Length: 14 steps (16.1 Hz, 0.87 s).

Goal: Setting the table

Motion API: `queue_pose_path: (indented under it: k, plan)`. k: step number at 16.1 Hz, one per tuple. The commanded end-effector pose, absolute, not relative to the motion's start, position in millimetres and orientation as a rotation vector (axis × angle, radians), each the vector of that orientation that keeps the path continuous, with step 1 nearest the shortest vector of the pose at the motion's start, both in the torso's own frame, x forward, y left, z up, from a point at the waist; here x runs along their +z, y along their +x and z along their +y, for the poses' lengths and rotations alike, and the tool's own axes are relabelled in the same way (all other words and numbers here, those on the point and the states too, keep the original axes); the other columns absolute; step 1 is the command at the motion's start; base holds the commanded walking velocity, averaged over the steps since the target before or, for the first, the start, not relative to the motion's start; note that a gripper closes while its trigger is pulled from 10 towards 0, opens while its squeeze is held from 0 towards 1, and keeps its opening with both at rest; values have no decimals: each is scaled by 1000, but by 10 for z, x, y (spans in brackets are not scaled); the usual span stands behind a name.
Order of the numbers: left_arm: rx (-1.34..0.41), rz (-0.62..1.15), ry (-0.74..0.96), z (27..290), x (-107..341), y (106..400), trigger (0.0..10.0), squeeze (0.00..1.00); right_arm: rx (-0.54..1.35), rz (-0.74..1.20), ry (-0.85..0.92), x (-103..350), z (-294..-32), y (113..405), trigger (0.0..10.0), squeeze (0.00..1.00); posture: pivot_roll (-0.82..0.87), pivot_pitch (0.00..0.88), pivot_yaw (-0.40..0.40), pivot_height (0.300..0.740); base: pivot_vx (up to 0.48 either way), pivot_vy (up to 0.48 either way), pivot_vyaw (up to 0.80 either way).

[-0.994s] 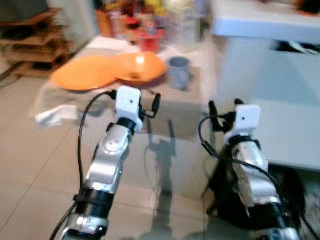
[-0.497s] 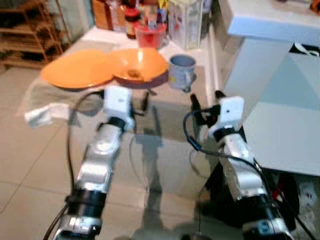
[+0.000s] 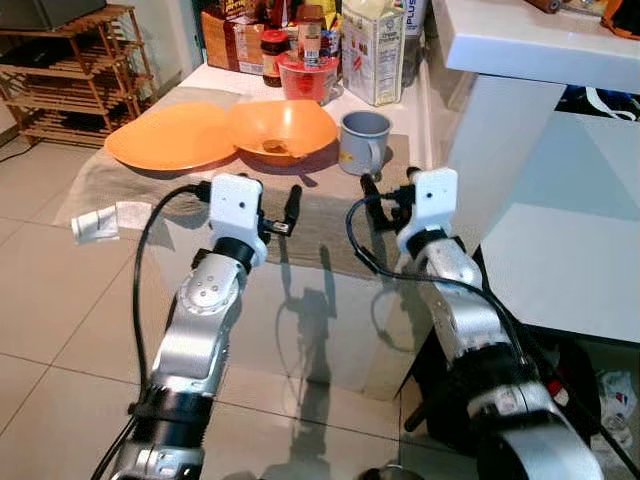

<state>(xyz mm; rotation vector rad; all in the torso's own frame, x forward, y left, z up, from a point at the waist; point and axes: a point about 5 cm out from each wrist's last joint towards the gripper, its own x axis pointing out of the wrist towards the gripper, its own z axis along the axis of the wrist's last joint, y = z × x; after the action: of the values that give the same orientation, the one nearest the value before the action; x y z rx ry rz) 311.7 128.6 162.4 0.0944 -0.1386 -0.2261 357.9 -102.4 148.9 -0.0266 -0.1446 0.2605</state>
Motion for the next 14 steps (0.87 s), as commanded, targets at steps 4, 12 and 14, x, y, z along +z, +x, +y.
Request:
queue_pose_path:
  k: [4, 12, 14]
  plan:
    - [-201, -119, 131, 1426, 1644, 2977, 10000, 0, 246, -139, -15, 1493, -996, 3668, 10000, 0, 154, 60, -16, 727, 0, 0, 0]
    - [-152, -86, 144, 1551, 1679, 2787, 10000, 0, 269, -124, -12, 1531, -855, 3775, 10000, 0, 199, 121, -30, 727, 0, 0, 0]
    - [-152, -73, 148, 1554, 1679, 2760, 10000, 0, 232, -139, -28, 1544, -874, 3786, 10000, 0, 194, 131, -26, 727, 0, 0, 0]
